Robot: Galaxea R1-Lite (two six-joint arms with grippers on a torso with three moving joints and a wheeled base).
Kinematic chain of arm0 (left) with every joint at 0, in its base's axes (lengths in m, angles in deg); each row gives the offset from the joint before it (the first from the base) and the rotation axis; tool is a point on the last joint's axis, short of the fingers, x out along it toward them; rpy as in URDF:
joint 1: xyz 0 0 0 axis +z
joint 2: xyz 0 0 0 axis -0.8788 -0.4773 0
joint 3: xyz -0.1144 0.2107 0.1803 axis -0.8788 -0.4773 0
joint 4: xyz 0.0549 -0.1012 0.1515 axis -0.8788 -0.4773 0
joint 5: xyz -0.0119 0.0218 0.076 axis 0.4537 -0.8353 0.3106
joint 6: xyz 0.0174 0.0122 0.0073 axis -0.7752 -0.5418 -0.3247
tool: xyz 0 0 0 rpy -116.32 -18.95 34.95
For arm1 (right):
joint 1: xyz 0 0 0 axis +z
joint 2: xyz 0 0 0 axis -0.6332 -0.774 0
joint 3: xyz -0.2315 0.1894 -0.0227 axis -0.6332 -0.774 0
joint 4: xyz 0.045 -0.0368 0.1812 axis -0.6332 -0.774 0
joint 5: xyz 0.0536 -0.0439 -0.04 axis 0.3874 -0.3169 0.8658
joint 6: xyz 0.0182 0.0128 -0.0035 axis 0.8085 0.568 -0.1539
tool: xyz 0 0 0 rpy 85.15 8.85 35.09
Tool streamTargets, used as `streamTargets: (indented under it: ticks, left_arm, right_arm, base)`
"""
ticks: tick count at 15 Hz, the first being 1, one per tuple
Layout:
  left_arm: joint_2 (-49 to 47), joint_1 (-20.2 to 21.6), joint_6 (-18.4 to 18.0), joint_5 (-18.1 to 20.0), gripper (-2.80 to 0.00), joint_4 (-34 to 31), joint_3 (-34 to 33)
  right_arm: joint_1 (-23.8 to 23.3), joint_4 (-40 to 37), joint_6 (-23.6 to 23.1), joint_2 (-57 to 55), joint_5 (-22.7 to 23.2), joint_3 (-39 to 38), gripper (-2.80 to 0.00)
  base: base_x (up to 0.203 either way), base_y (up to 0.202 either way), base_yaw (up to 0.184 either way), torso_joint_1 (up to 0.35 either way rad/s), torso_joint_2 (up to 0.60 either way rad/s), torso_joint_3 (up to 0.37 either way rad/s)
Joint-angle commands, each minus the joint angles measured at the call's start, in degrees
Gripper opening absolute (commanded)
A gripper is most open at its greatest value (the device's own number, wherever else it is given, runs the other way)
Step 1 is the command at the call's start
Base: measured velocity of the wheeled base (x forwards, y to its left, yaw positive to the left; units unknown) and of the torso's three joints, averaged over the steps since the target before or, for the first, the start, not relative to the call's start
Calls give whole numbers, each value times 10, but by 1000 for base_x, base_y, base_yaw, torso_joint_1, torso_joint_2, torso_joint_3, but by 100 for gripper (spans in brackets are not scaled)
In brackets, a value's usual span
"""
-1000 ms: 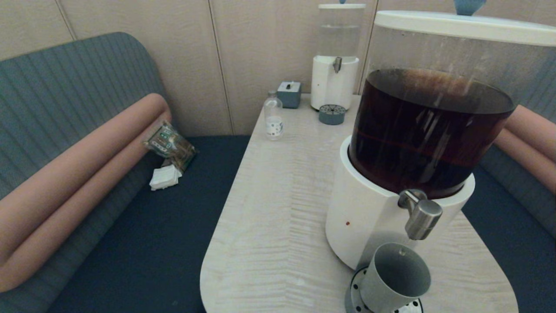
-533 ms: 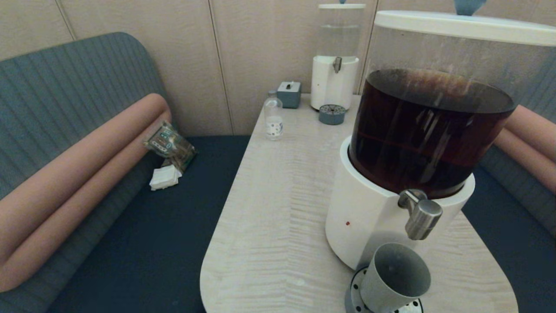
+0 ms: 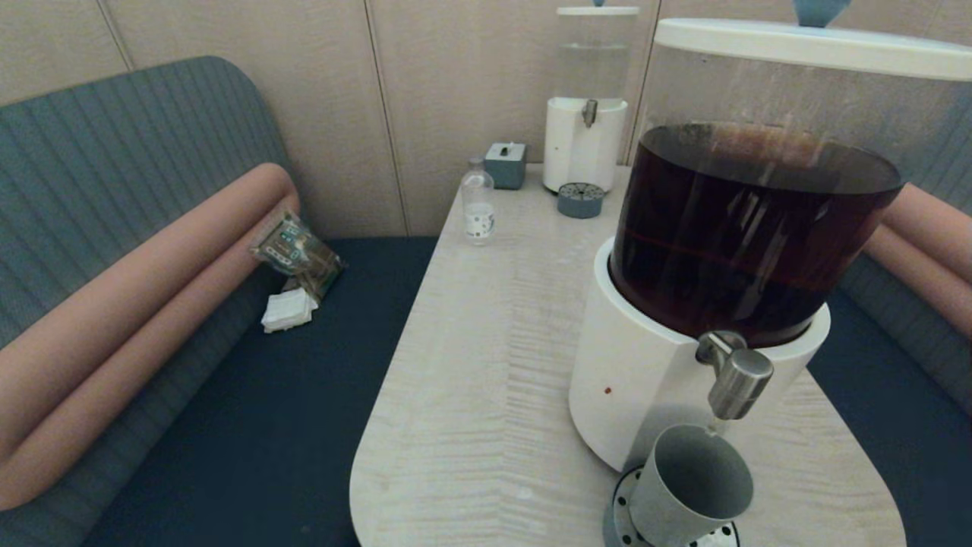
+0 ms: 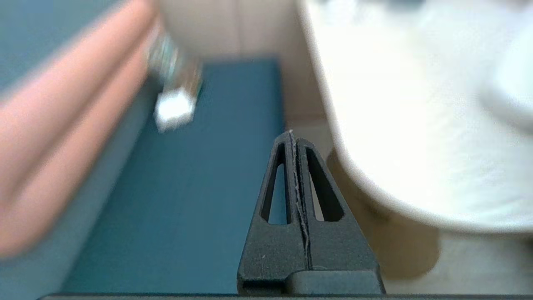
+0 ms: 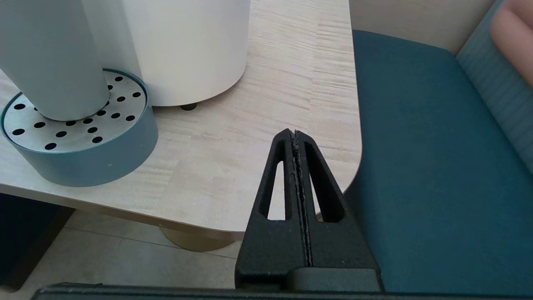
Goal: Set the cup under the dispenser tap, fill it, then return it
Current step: Turn off the faucet
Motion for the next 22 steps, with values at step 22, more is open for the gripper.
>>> streamTargets:
  ticks: [22]
  left_arm:
    - [-867, -334, -94, 259, -280, -211, 851]
  right_arm:
    - [0, 0, 0, 5, 0, -5, -280]
  base:
    - [0, 0, 0, 0, 0, 0]
